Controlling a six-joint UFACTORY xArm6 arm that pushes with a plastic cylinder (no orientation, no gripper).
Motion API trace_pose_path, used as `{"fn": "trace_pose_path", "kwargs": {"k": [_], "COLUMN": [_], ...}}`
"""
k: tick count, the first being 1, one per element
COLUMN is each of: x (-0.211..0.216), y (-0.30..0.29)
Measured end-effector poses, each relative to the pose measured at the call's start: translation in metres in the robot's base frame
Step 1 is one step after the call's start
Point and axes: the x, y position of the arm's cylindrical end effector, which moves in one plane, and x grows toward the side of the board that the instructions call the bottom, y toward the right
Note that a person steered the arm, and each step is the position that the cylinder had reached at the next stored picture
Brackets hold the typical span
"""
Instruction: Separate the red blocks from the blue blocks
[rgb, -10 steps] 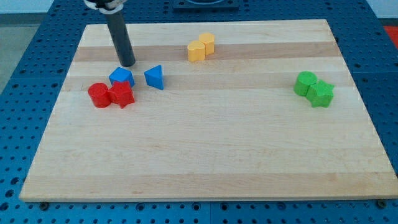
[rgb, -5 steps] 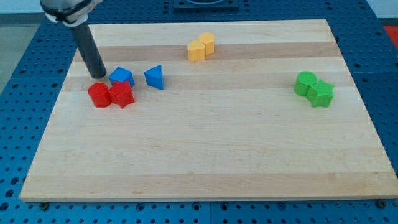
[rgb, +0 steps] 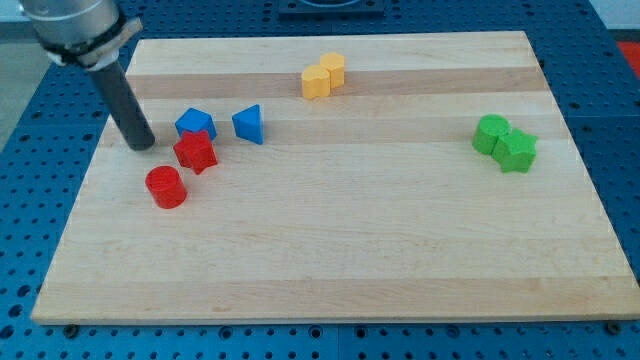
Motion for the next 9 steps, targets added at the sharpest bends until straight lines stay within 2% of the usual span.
{"fn": "trace_pose_path", "kwargs": {"k": [2, 3, 5, 6, 7, 8, 9], "x": [0.001, 0.026, 0.132, 0.154, 0.146, 0.111, 0.107], "y": [0.035, 0.059, 0.117, 0.126, 0.104, 0.072, 0.070]}}
